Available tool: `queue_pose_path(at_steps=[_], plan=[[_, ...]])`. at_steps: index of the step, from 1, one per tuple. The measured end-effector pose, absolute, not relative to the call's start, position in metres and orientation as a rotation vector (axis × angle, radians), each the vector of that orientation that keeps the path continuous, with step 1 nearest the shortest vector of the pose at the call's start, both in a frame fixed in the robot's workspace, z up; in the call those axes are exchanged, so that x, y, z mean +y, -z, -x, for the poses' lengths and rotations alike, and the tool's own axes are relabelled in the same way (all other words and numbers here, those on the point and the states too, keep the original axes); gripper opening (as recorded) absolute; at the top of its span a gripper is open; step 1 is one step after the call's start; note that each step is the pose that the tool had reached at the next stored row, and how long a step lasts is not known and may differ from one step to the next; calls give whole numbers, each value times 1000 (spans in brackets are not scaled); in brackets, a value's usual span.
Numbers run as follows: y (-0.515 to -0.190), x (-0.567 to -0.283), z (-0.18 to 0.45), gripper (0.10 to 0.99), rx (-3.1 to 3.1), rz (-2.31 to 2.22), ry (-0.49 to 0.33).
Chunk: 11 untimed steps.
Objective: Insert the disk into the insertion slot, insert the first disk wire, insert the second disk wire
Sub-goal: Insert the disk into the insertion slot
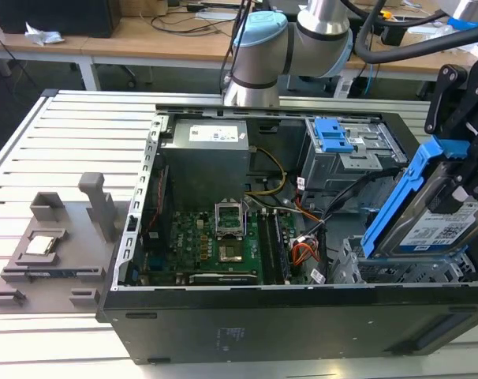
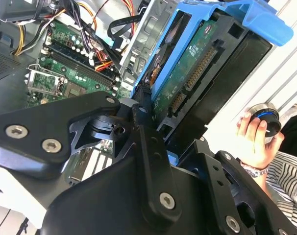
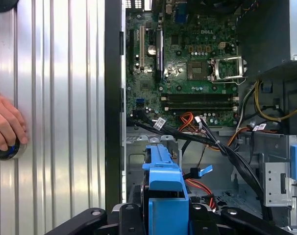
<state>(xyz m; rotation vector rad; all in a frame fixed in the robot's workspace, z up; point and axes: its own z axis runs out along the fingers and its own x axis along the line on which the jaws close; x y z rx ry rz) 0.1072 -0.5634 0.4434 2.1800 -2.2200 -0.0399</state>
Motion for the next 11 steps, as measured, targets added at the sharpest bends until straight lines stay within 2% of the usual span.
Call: queue_pose_path(at_steps=[11], plan=[[-439, -563, -107, 361, -2220, -2180, 40]])
